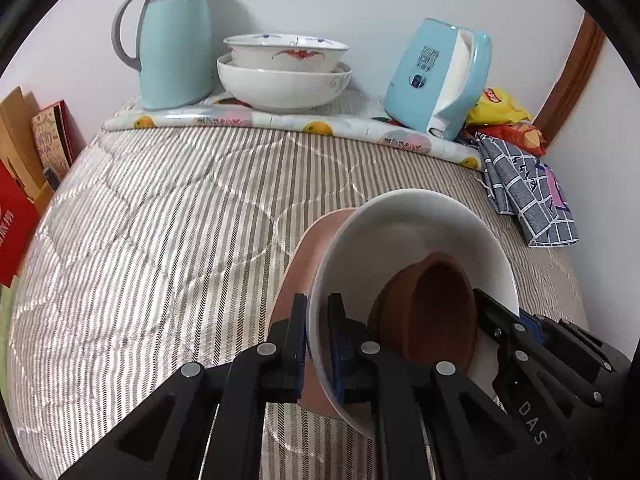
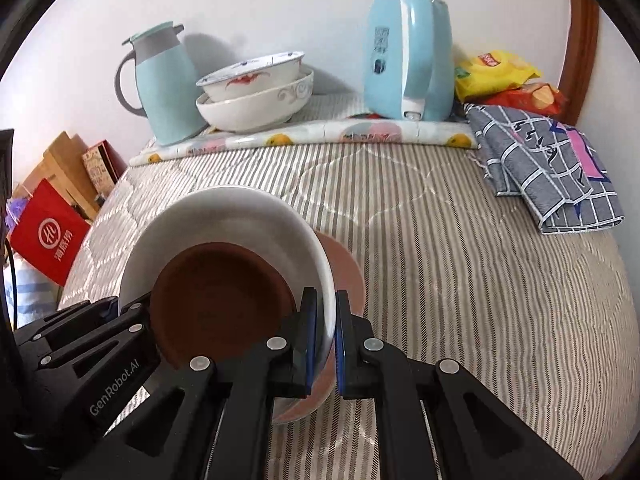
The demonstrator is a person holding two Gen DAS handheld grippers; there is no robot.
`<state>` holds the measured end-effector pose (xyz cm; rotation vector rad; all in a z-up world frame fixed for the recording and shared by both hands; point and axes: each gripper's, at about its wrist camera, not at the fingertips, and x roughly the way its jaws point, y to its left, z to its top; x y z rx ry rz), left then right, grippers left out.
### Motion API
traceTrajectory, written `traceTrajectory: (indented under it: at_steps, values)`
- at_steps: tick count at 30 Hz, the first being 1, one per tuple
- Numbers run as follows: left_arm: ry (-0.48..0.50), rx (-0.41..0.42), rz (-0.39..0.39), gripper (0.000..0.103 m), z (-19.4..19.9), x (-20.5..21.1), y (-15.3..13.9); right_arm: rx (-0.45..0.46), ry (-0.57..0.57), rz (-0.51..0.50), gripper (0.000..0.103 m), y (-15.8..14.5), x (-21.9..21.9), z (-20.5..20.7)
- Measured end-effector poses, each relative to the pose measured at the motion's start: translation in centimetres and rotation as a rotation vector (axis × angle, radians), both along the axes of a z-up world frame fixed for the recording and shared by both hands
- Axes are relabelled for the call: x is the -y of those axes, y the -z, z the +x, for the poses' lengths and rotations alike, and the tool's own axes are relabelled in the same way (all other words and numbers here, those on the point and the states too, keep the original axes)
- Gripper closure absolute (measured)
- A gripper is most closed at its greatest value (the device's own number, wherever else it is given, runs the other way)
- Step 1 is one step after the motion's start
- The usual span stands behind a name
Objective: Organize plates and bowls
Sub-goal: 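Lower the white bowl onto the pink plate and open the right gripper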
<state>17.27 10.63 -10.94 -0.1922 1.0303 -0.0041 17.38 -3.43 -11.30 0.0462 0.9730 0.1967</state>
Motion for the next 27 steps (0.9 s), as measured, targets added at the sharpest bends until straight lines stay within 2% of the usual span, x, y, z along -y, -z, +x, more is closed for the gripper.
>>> traceTrajectory:
  at_steps: [7,25,27]
  values:
    - [0.007,-0.036,-0.025,0.092,1.0,-0.2,2.0,-0.041,0.001,-0.015,0.096,1.8,-0.3,0.9]
    - [0.034,-0.028,-0.045,0.088,1.2,-0.5,2.1,-0.044,-0.01,0.006,0.093,2.2,-0.1,1.8]
    - [0.031,-0.029,-0.042,0.084,1.0,-0.6,2.1,-0.042,-0.007,0.006,0.093,2.1,0.0,1.7]
